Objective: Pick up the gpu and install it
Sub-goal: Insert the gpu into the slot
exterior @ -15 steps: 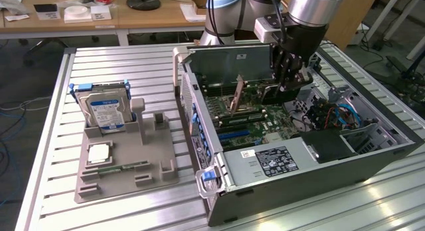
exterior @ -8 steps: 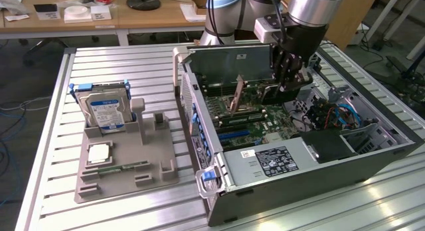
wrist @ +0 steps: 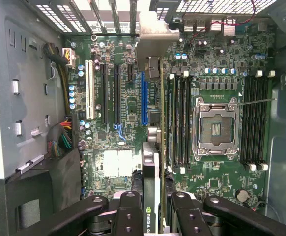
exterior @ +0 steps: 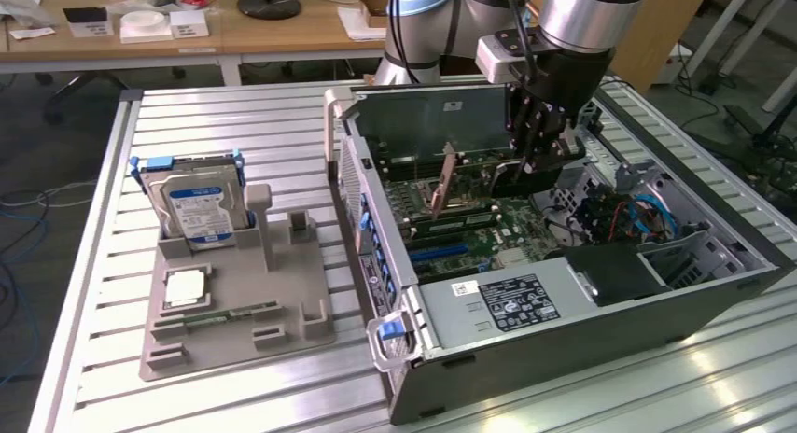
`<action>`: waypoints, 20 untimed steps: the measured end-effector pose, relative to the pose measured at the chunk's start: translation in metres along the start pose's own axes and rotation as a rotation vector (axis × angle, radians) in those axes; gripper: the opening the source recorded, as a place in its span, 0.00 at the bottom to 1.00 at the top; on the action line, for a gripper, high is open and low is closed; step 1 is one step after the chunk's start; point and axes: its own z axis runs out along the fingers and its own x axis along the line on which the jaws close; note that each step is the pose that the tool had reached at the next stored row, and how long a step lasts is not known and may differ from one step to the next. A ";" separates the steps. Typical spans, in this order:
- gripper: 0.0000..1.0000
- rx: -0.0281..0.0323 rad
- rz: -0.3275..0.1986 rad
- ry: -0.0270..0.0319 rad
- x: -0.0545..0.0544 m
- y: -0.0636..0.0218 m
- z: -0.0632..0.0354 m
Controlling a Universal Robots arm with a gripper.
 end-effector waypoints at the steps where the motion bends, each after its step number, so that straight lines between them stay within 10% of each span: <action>1: 0.27 0.0000 0.000 0.0000 0.000 0.0000 0.0000; 20: 0.27 0.0000 0.000 0.0000 0.000 0.0003 0.0055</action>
